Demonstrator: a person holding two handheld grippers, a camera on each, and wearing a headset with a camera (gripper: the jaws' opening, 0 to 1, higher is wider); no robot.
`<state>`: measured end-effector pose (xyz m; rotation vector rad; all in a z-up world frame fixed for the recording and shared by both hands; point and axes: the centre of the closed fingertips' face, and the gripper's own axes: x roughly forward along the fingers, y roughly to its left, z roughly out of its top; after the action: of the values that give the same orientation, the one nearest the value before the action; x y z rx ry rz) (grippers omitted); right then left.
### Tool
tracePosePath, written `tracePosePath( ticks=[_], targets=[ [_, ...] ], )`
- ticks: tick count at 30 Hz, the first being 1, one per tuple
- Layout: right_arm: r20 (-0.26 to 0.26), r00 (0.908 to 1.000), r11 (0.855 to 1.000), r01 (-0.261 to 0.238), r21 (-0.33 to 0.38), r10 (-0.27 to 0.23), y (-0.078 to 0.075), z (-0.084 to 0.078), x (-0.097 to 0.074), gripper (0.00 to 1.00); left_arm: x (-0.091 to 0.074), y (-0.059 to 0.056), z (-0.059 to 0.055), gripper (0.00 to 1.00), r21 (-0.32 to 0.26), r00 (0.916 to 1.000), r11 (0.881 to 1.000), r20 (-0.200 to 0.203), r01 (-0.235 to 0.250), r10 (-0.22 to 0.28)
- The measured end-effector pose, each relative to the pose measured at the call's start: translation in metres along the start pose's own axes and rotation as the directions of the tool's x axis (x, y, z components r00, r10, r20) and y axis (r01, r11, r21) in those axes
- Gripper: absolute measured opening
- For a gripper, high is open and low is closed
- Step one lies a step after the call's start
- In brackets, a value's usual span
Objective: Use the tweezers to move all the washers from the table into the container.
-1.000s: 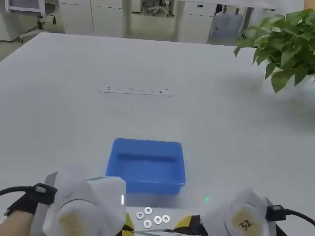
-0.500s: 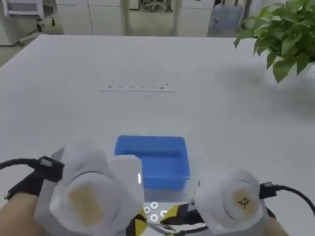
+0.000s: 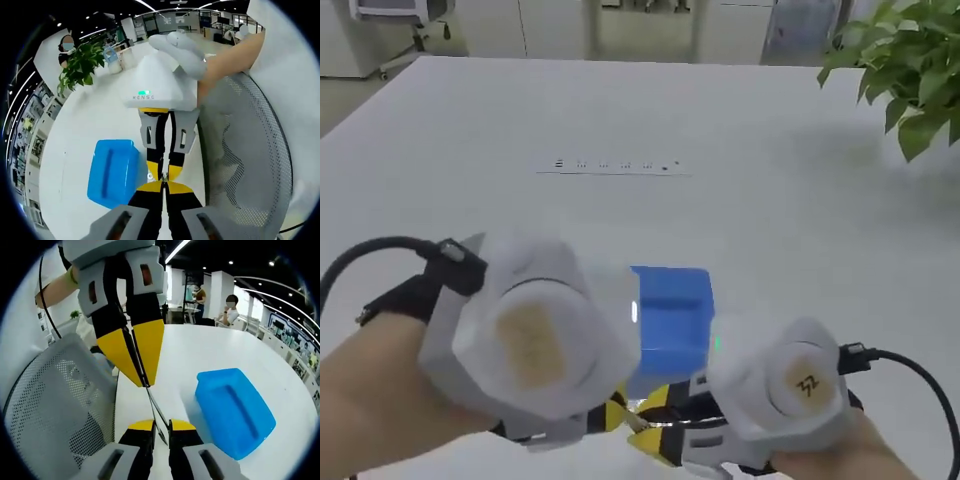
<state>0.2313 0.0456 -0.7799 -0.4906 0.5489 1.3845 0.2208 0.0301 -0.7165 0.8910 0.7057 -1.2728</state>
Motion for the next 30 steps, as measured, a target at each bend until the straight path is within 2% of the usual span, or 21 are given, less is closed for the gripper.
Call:
tracePosePath(
  ticks=[7, 18, 23, 26, 30],
  targets=[
    [0.009, 0.9999, 1.000, 0.012, 0.007, -0.012, -0.005, 0.000, 0.007, 0.06, 0.006, 0.003, 0.001, 0.00, 0.014, 0.9997, 1.000, -0.017, 0.020, -0.020],
    [0.040, 0.9987, 0.997, 0.029, 0.076, -0.032, -0.011, 0.000, 0.002, 0.06, 0.006, 0.011, 0.005, 0.00, 0.008, 0.9990, 0.999, -0.001, 0.044, -0.044],
    [0.038, 0.9988, 0.995, 0.026, 0.100, -0.030, -0.012, -0.004, 0.003, 0.06, 0.009, 0.013, 0.007, 0.00, 0.013, 0.9975, 0.997, -0.005, 0.071, -0.071],
    [0.053, 0.9982, 0.989, 0.019, 0.147, -0.027, -0.014, -0.004, 0.002, 0.06, 0.010, 0.017, 0.009, 0.00, 0.008, 0.9964, 0.996, -0.002, 0.085, -0.085],
    [0.060, 0.9980, 0.990, 0.012, 0.138, -0.020, -0.013, 0.002, -0.001, 0.07, 0.010, 0.016, 0.009, 0.00, 0.022, 0.9935, 0.993, -0.017, 0.113, -0.113]
  ],
)
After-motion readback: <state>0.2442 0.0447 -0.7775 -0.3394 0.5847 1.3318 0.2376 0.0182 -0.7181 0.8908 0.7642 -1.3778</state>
